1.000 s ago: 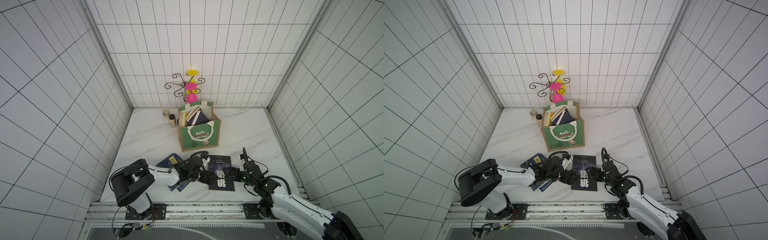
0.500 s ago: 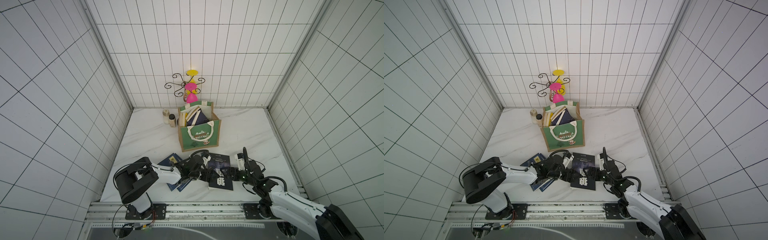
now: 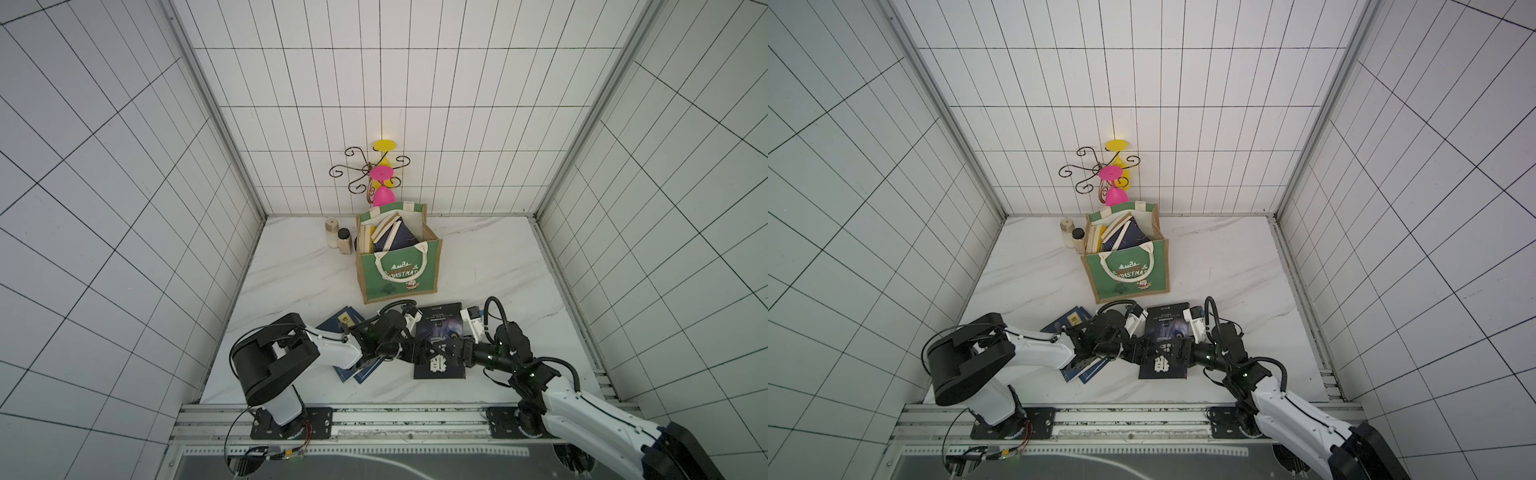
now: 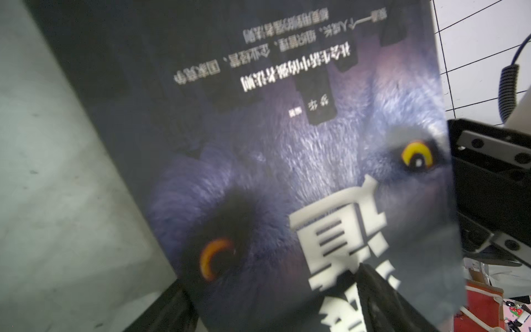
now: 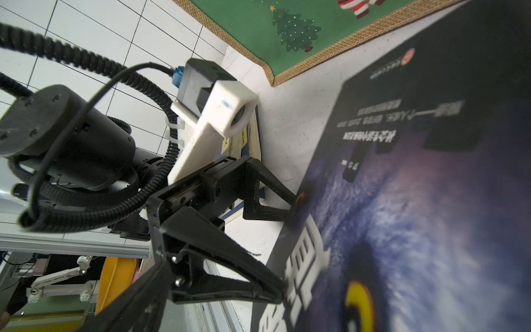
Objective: Put the books into the canvas bag
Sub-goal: Pick up the book from the center of the board.
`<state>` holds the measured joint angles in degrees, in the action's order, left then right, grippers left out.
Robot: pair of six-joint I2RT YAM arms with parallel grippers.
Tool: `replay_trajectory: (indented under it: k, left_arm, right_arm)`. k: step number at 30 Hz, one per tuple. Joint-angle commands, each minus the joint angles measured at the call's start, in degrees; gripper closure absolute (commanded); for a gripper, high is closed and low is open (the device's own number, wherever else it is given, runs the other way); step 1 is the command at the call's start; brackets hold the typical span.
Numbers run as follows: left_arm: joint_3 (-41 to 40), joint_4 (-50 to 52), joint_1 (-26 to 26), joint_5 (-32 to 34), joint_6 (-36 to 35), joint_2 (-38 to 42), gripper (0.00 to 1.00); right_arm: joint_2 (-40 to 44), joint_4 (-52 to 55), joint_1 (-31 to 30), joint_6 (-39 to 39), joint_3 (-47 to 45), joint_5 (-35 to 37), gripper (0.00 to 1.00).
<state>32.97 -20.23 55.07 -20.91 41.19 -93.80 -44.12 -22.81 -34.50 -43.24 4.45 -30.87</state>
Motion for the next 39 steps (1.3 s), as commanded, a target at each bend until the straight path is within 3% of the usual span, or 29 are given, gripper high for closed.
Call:
replay_trajectory:
  k: [1, 3, 9, 13, 19, 25, 28, 32, 35, 39]
  left_arm:
    - [-1.80, 3.05, 0.13, -0.53, 0.26, 1.06, 0.16]
    - [-1.94, 4.73, -0.11, 0.09, -0.11, 3.10, 0.15]
    - [-1.90, 13.20, -1.56, 1.57, -2.38, 11.23, 0.14]
    - [0.45, 23.46, -2.11, 2.71, -7.79, 19.65, 0.12]
    - [6.28, 38.46, -5.47, 1.74, -17.96, 32.60, 0.07]
    - [11.15, 43.05, -11.20, 0.92, -19.24, 42.20, 0.04]
    - [17.38, 50.34, -11.88, -0.91, -24.19, 43.84, 0.03]
    - [23.54, 61.03, -11.84, -9.70, -32.69, 41.57, 0.03]
    - [23.86, 64.49, -11.27, -13.26, -35.72, 40.86, 0.03]
    - [24.42, 65.64, -6.70, -14.37, -35.74, 38.94, 0.03]
  right_arm:
    - [0.26, -1.59, -0.09, 0.12, -1.36, -0.24, 0.28]
    - [0.26, 2.90, -0.07, 0.83, -0.05, 2.50, 0.52]
    - [1.02, 9.80, 0.09, 2.08, 2.32, 5.54, 0.99]
    - [3.21, 8.61, 0.30, 5.25, 3.46, 1.13, 1.00]
    - [6.42, 0.04, 0.66, 8.25, 4.38, -15.07, 1.00]
    - [5.36, -6.29, 0.66, 7.28, 6.48, -29.97, 1.00]
    - [5.62, -13.84, 0.54, 2.69, 5.65, -33.37, 1.00]
    - [5.47, -25.47, 0.19, -5.06, 4.03, -36.57, 1.00]
    - [5.99, -26.44, -0.87, -5.50, 4.94, -36.84, 1.00]
    - [7.05, -25.45, -2.20, -4.68, 7.16, -37.15, 1.00]
